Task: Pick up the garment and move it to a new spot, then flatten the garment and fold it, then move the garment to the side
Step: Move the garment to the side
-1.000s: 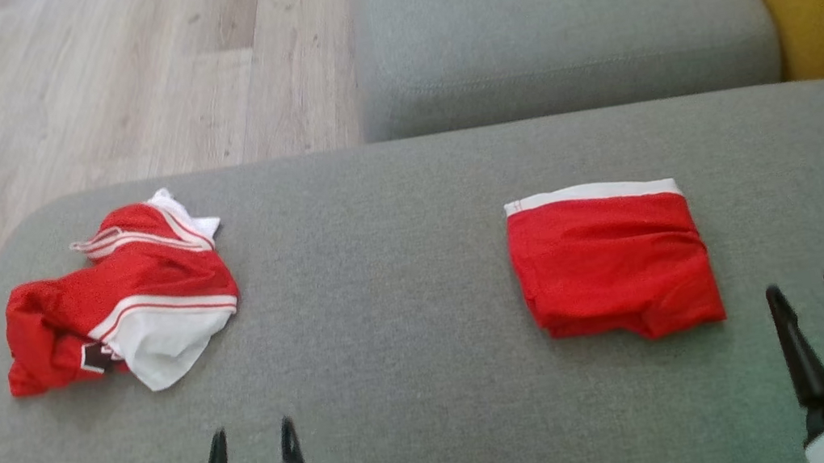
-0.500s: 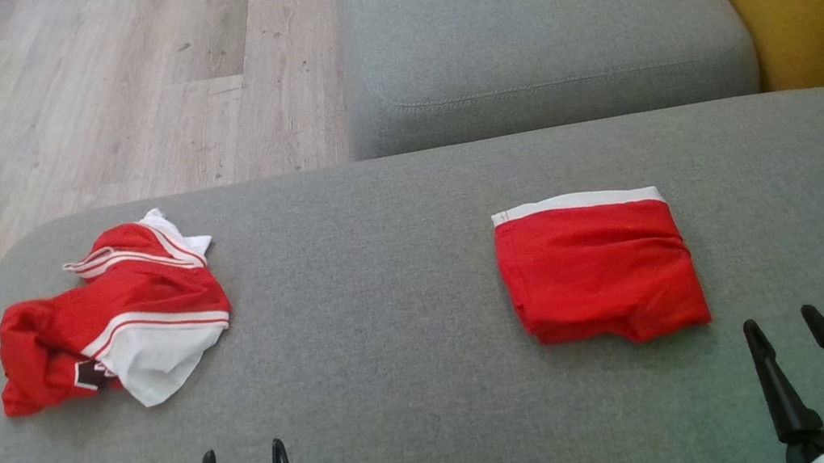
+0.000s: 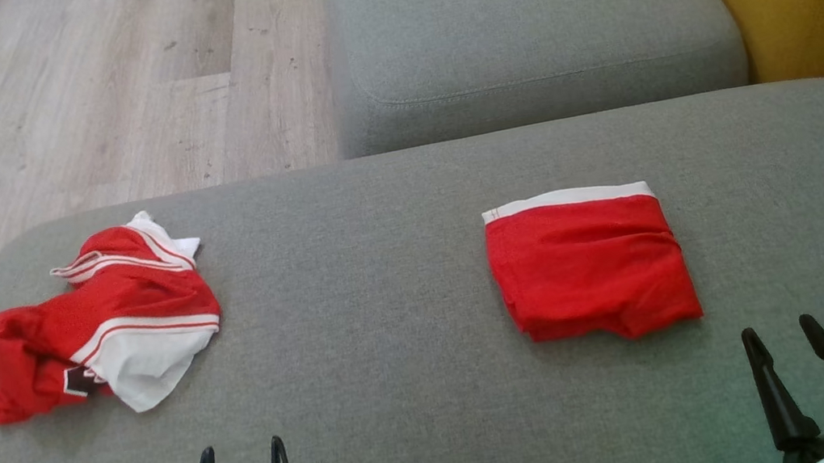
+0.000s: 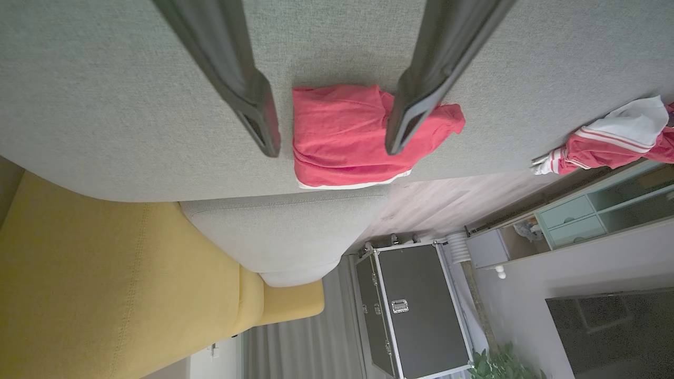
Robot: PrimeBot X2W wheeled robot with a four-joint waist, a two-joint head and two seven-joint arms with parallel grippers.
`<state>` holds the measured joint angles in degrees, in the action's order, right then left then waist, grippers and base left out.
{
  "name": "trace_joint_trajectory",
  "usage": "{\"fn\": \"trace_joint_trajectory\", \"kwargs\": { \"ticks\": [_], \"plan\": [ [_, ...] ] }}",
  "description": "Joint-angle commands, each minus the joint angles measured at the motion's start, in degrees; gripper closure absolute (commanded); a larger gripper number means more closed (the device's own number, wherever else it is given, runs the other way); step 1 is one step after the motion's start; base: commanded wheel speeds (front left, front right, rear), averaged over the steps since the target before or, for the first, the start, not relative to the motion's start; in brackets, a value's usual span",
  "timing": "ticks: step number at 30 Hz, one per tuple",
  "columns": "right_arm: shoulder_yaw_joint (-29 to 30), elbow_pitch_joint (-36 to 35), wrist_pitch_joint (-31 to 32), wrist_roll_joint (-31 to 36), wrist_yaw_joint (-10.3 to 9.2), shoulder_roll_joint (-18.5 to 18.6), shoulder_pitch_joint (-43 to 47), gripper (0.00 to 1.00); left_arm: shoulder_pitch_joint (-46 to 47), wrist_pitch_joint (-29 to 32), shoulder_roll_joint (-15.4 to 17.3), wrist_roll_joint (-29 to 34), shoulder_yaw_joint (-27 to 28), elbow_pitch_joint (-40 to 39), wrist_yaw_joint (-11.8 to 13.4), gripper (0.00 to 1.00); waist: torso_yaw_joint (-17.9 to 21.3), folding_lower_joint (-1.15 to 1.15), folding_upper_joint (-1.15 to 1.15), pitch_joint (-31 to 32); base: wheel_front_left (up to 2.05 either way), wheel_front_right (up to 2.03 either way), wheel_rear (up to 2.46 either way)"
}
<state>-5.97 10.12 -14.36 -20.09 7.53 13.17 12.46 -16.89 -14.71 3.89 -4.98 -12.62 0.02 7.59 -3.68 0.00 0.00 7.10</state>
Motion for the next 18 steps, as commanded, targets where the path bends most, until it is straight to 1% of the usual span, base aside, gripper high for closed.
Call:
{"fn": "trace_joint_trajectory", "kwargs": {
  "ticks": [1, 14, 18],
  "plan": [
    [-0.73, -1.55, -0.63, 0.48, -0.04, 0.93, -1.55, 0.0, 3.19, -0.29, -0.59, 0.28, 2.37, -1.9, 0.19, 0.0, 0.28, 0.0, 0.0, -0.13, 0.0, 0.0, 0.0],
    [-0.62, -1.1, -0.63, 0.61, -0.04, 0.49, -1.67, 0.0, 3.59, -0.29, -0.76, 0.29, 2.63, -1.39, -0.35, 0.0, 0.82, 0.0, 0.0, -0.64, 0.0, 0.0, 0.0],
    [-0.58, -1.03, -0.63, 0.56, -0.04, 0.63, -2.18, 0.0, 4.05, -0.29, -0.84, -0.01, 2.46, -1.19, -0.29, 0.0, 0.88, 0.0, 0.0, -1.81, 0.0, 0.0, 0.0]
  ]
}}
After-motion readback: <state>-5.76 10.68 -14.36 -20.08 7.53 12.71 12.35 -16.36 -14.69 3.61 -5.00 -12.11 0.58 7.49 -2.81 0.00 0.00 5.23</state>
